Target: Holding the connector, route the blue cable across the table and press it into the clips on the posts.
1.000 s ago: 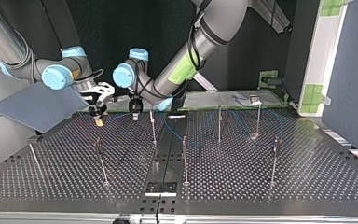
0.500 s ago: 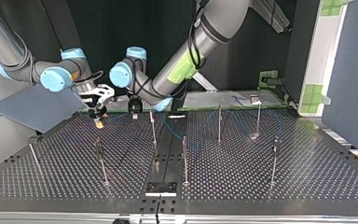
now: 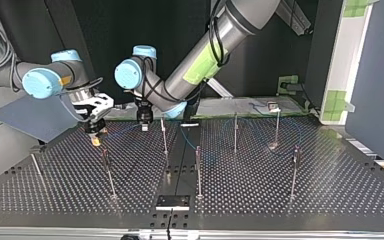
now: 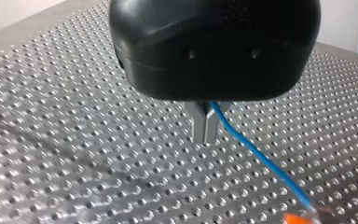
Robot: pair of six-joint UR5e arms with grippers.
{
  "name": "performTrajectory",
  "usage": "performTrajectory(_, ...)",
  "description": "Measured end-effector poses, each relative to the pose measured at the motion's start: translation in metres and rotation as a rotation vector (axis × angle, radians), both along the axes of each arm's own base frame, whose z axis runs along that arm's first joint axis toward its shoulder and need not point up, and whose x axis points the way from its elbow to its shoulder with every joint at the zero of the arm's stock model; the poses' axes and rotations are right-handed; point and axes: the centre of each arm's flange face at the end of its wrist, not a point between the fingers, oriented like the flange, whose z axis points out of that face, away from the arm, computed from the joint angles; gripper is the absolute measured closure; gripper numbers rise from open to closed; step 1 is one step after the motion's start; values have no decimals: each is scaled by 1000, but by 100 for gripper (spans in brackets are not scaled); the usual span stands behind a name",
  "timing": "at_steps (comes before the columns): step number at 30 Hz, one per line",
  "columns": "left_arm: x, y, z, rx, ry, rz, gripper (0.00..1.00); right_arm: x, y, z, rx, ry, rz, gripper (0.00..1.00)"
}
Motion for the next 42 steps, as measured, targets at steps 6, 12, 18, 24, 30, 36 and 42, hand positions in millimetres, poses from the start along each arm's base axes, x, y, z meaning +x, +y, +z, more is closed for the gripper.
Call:
performTrajectory(6, -20, 1, 19, 14, -3, -17, 100, -1, 11, 30, -16, -16, 7, 100)
performTrajectory(12, -37, -5, 57, -14, -39, -34, 100, -1, 24, 58, -40, -17, 14, 100)
performTrajectory(18, -49, -4, 99, -49, -78, -44, 100, -1, 37, 89, -86, -31, 21, 100)
performTrajectory(24, -54, 1, 135, -78, -118, -44, 100, -3, 48, 117, -132, -44, 28, 100)
performTrajectory(30, -51, 1, 150, -89, -163, -50, 100, -4, 50, 136, -163, -53, 35, 100)
performTrajectory(36, -34, 4, 150, -107, -201, -67, 100, -6, 46, 139, -167, -58, 47, 100)
performTrajectory(42, -16, 9, 152, -130, -236, -77, 100, -5, 41, 133, -160, -55, 49, 100)
